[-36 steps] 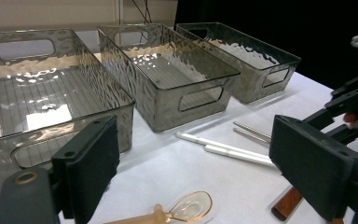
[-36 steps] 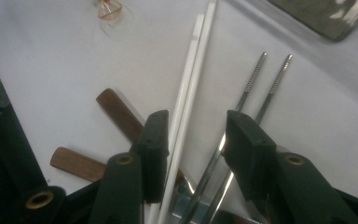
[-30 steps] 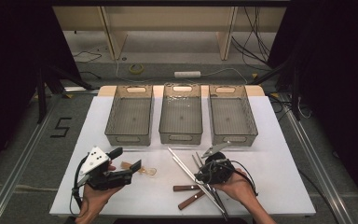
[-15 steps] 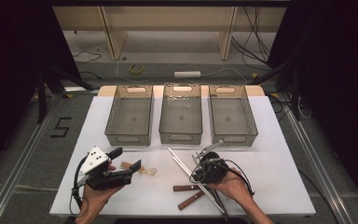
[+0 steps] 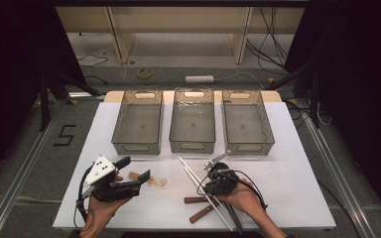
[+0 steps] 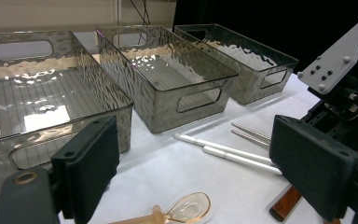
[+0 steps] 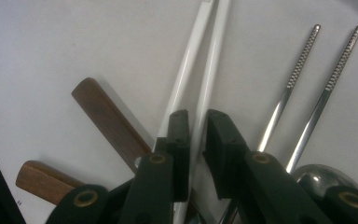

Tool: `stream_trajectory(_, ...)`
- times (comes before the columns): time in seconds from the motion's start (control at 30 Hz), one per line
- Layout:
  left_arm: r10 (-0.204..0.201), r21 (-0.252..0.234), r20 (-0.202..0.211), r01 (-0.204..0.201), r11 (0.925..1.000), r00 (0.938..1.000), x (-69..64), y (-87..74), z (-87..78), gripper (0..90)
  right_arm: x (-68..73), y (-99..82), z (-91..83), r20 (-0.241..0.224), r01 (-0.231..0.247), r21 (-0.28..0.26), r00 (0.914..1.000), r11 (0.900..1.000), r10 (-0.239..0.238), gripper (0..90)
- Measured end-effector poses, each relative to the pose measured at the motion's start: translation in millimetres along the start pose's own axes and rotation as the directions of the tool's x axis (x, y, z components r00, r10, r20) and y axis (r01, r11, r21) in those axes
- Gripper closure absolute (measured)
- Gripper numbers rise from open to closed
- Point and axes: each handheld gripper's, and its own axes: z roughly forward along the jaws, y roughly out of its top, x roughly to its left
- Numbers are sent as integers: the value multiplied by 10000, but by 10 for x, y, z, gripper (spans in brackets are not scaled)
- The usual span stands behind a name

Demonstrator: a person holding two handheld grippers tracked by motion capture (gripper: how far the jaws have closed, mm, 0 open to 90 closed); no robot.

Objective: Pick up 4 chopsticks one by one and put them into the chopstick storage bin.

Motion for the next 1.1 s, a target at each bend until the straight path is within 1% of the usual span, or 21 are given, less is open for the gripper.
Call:
stream_trajectory(0.1, -6, -6, -4, 6, 10000, 10000, -2, 0, -1, 154, -6, 5, 4, 20, -150, -6, 9999, 9999, 150, 808)
stream_trajectory(0.23, -8, -33, 4, 9, 10000, 10000, -1, 0, -3, 154, -10, 12, 13, 100, -563, -83, 9984, 9984, 564, 834)
stream_trajectory(0.4, 8, -36, 18, -8, 10000, 10000, -3, 1, -4, 154, -12, 15, 24, 97, -823, -179, 9965, 9964, 825, 847)
stream_trajectory(0.73, 34, -14, 41, -34, 10000, 10000, -5, 2, -6, 154, 3, 24, 29, 152, -933, -214, 9955, 9954, 936, 855)
stream_trajectory(0.8, 38, -12, 39, -38, 10000, 10000, -6, 2, -7, 154, 4, 27, 32, 93, -1019, -242, 9947, 9945, 1022, 856)
stream_trajectory(0.93, 36, -19, 42, -36, 10000, 10000, -5, 3, -7, 154, 23, 40, 7, 283, -935, -293, 9951, 9952, 943, 857)
stream_trajectory(1.1, 65, 6, 37, -65, 10000, 10000, -8, 3, -7, 154, 14, 44, -33, 335, -834, -348, 9959, 9959, 845, 858)
